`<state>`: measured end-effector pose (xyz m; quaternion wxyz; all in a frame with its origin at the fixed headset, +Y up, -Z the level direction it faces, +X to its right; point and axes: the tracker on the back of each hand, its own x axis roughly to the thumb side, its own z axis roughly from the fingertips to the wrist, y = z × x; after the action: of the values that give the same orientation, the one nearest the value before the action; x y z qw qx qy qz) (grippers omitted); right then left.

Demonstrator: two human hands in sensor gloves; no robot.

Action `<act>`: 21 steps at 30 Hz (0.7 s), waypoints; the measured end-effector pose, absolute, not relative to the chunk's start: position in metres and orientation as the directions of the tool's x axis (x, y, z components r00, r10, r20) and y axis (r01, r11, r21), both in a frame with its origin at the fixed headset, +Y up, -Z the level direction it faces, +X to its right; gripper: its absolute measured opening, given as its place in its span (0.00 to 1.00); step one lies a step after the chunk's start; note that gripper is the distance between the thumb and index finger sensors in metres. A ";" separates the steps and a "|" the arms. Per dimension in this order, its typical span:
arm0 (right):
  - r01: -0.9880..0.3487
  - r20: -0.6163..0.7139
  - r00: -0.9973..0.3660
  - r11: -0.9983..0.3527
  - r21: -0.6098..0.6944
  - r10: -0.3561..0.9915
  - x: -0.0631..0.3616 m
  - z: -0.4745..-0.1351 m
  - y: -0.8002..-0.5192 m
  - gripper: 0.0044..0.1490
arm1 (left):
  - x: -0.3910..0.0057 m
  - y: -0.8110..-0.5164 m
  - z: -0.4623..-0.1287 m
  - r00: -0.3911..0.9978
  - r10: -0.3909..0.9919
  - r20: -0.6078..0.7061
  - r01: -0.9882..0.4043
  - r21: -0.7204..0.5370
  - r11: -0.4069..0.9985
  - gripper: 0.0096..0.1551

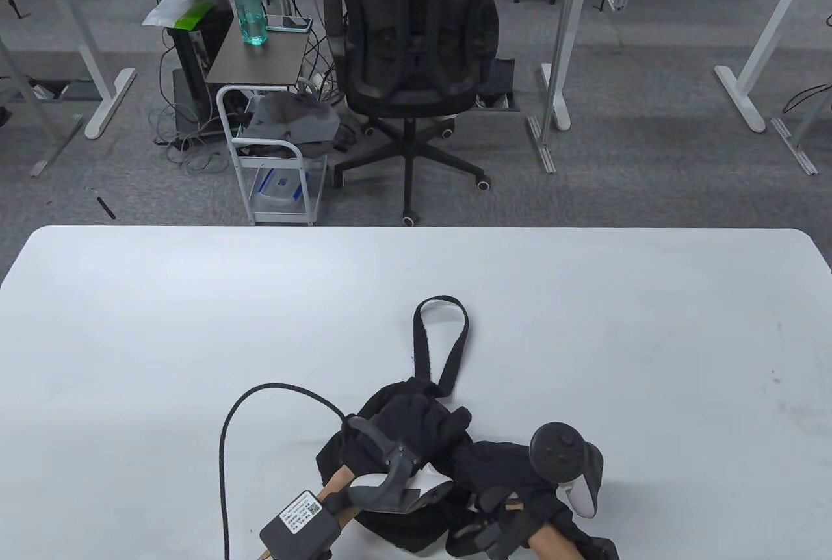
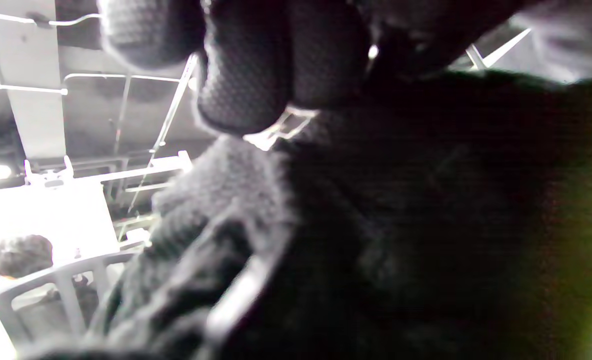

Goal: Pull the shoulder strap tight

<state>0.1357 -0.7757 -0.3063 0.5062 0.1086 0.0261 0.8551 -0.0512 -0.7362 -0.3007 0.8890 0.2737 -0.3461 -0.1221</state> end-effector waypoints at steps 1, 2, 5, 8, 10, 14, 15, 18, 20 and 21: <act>-0.868 0.143 -0.451 -0.470 0.162 0.881 0.136 -0.308 -0.778 0.23 | -0.052 -0.735 -0.301 0.737 -0.399 0.546 0.035 0.559 0.829 0.39; -0.877 0.131 -0.436 -0.453 0.160 0.890 0.137 -0.310 -0.781 0.23 | -0.053 -0.734 -0.300 0.743 -0.390 0.544 0.031 0.554 0.832 0.40; -0.898 0.092 -0.394 -0.405 0.173 0.914 0.140 -0.317 -0.789 0.23 | -0.055 -0.725 -0.293 0.751 -0.388 0.534 0.028 0.562 0.827 0.38; -0.911 0.064 -0.359 -0.364 0.193 0.931 0.142 -0.320 -0.794 0.23 | -0.058 -0.717 -0.288 0.766 -0.334 0.549 0.044 0.474 0.879 0.33; -0.917 0.050 -0.341 -0.344 0.203 0.939 0.144 -0.320 -0.796 0.23 | -0.063 -0.715 -0.290 0.784 -0.262 0.562 0.052 0.362 0.931 0.29; -0.923 0.031 -0.318 -0.317 0.218 0.947 0.145 -0.320 -0.798 0.24 | -0.070 -0.723 -0.302 0.826 -0.057 0.560 0.028 0.060 0.998 0.28; -0.924 0.022 -0.310 -0.307 0.229 0.950 0.145 -0.320 -0.798 0.24 | -0.072 -0.727 -0.307 0.845 -0.013 0.535 0.051 -0.056 0.997 0.29; -0.928 -0.002 -0.286 -0.276 0.250 0.958 0.146 -0.320 -0.800 0.24 | -0.076 -0.738 -0.314 0.862 0.068 0.502 0.057 -0.229 0.972 0.30; -0.930 -0.021 -0.267 -0.252 0.267 0.963 0.146 -0.320 -0.802 0.24 | -0.077 -0.749 -0.317 0.841 0.180 0.511 0.008 -0.345 0.939 0.32; -0.930 -0.035 -0.256 -0.236 0.280 0.966 0.146 -0.319 -0.803 0.25 | -0.077 -0.754 -0.318 0.826 0.239 0.511 -0.031 -0.383 0.923 0.33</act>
<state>0.1458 -0.8028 -0.3194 0.6056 0.0726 0.1228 0.7829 -0.0771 -0.7540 -0.3179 0.9380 -0.1820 -0.2861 0.0719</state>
